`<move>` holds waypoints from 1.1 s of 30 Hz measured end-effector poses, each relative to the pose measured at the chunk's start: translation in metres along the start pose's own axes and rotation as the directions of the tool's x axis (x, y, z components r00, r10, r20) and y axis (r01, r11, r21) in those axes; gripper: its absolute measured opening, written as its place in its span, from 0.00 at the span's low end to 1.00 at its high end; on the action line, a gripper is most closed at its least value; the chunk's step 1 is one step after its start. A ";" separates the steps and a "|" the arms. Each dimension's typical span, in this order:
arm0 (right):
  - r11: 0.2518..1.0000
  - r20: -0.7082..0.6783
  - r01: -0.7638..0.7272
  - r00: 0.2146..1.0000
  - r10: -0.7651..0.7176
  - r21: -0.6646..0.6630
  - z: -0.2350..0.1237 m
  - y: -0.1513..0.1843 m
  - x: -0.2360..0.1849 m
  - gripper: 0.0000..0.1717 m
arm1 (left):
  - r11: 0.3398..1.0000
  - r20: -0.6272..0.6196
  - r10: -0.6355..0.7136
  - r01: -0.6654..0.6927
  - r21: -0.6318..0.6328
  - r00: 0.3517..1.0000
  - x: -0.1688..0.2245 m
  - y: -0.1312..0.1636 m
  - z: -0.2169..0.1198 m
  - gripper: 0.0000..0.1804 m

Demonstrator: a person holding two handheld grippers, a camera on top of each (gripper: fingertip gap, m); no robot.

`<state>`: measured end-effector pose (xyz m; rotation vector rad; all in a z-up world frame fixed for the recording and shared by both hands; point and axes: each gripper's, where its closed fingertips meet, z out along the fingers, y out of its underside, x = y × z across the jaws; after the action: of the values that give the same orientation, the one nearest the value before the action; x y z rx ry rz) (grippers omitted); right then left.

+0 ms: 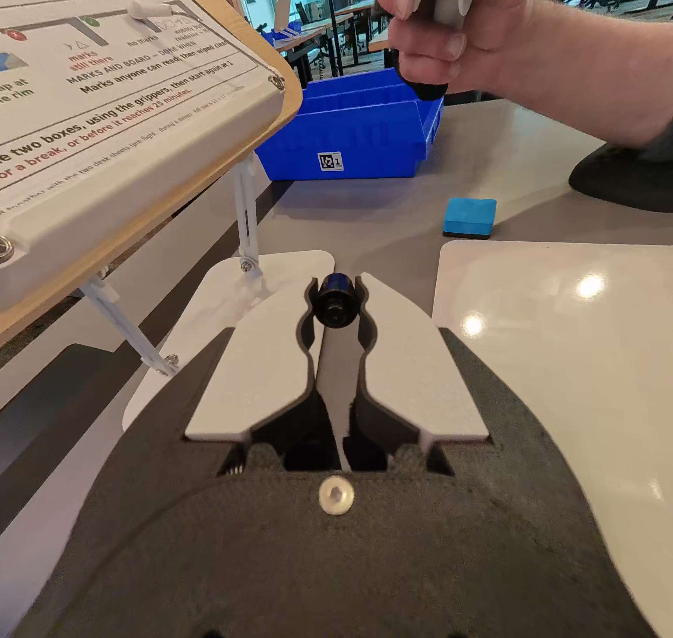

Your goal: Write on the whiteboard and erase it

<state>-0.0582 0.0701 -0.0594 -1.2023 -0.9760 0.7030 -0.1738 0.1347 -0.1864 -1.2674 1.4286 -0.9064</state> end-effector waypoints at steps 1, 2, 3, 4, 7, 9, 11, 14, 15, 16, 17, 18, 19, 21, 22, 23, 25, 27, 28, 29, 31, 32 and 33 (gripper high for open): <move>1.000 0.001 -0.002 1.000 0.002 0.003 -0.001 0.000 0.000 0.12 | 1.000 -0.004 -0.004 0.004 0.006 1.000 0.000 -0.001 0.000 0.11; 1.000 0.001 -0.004 1.000 0.004 0.005 -0.001 0.001 0.000 0.12 | 1.000 -0.007 -0.007 0.007 0.008 1.000 0.001 -0.001 0.000 0.11; 1.000 0.002 -0.007 1.000 0.007 0.002 0.000 0.003 0.000 0.12 | 1.000 -0.005 -0.007 0.007 0.008 1.000 0.000 0.000 0.000 0.11; 1.000 0.002 -0.007 1.000 0.007 -0.008 0.001 0.005 0.000 0.12 | 1.000 -0.002 -0.008 0.008 0.010 1.000 -0.001 0.000 0.000 0.11; 1.000 0.009 0.000 1.000 0.000 -0.024 0.005 0.009 -0.003 0.12 | 1.000 -0.010 -0.023 0.023 0.019 1.000 -0.001 0.000 0.001 0.11; 0.999 0.014 0.013 1.000 -0.013 -0.040 0.009 0.010 -0.006 0.12 | 1.000 -0.010 -0.019 0.020 0.017 1.000 0.000 0.000 0.001 0.11; 0.998 0.022 0.022 1.000 -0.021 -0.051 0.012 0.011 -0.010 0.12 | 1.000 -0.007 -0.004 0.004 0.008 1.000 0.001 0.002 0.002 0.11; 0.998 0.034 0.031 0.999 -0.029 -0.061 0.016 0.012 -0.014 0.12 | 1.000 -0.011 -0.008 0.008 0.009 1.000 0.002 0.002 0.002 0.11; 0.998 0.035 0.032 0.999 -0.030 -0.062 0.016 0.012 -0.015 0.12 | 1.000 -0.011 -0.011 0.011 0.010 1.000 0.002 0.002 0.002 0.11; 0.998 0.035 0.031 0.999 -0.029 -0.061 0.016 0.012 -0.014 0.12 | 1.000 -0.011 -0.013 0.013 0.010 1.000 0.001 0.002 0.002 0.11; 0.998 0.033 0.030 0.999 -0.028 -0.061 0.016 0.012 -0.014 0.12 | 1.000 -0.010 -0.014 0.014 0.010 1.000 0.001 0.002 0.002 0.11; 0.998 0.033 0.030 0.999 -0.028 -0.061 0.016 0.012 -0.014 0.12 | 1.000 -0.009 -0.015 0.015 0.010 1.000 0.001 0.003 0.002 0.11; 0.998 0.032 0.031 0.999 -0.029 -0.062 0.015 0.012 -0.014 0.12 | 1.000 -0.010 -0.016 0.017 0.011 1.000 0.001 0.002 0.002 0.11; 0.998 0.030 0.029 0.999 -0.027 -0.062 0.015 0.013 -0.013 0.12 | 1.000 -0.013 -0.015 0.015 0.009 1.000 0.002 0.003 0.003 0.11; 0.998 0.030 0.027 0.999 -0.025 -0.060 0.015 0.013 -0.013 0.12 | 1.000 -0.012 -0.013 0.013 0.007 1.000 0.002 0.003 0.003 0.11; 0.998 0.031 0.027 0.999 -0.025 -0.060 0.015 0.013 -0.013 0.12 | 1.000 -0.011 -0.015 0.015 0.008 1.000 0.002 0.003 0.003 0.11; 0.998 0.030 0.025 0.999 -0.023 -0.064 0.015 0.015 -0.012 0.12 | 1.000 -0.012 -0.020 0.021 0.010 1.000 0.001 0.004 0.003 0.11; 0.998 0.032 0.019 0.999 -0.017 -0.065 0.015 0.017 -0.012 0.12 | 1.000 -0.010 -0.018 0.018 0.007 1.000 0.000 0.005 0.003 0.11; 0.998 0.032 0.019 0.999 -0.017 -0.067 0.016 0.018 -0.012 0.12 | 1.000 -0.010 -0.022 0.023 0.008 1.000 -0.001 0.005 0.003 0.11; 0.997 0.031 0.017 0.999 -0.015 -0.070 0.016 0.019 -0.012 0.12 | 0.999 -0.010 -0.030 0.030 0.013 0.999 -0.002 0.005 0.002 0.11; 0.997 0.030 0.018 0.999 -0.015 -0.075 0.016 0.020 -0.011 0.12 | 0.999 -0.010 -0.044 0.044 0.015 0.999 -0.003 0.006 0.002 0.11; 0.997 0.029 0.018 0.999 -0.016 -0.075 0.015 0.020 -0.011 0.12 | 0.999 -0.009 -0.047 0.047 0.015 0.999 -0.004 0.006 0.002 0.11; 0.997 0.030 0.017 0.999 -0.015 -0.073 0.015 0.020 -0.011 0.12 | 0.999 -0.009 -0.050 0.050 0.017 0.999 -0.004 0.006 0.001 0.11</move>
<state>-0.0758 0.0715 -0.0800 -1.2498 -1.0420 0.6785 -0.1742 0.1404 -0.1920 -1.2930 1.3980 -0.9567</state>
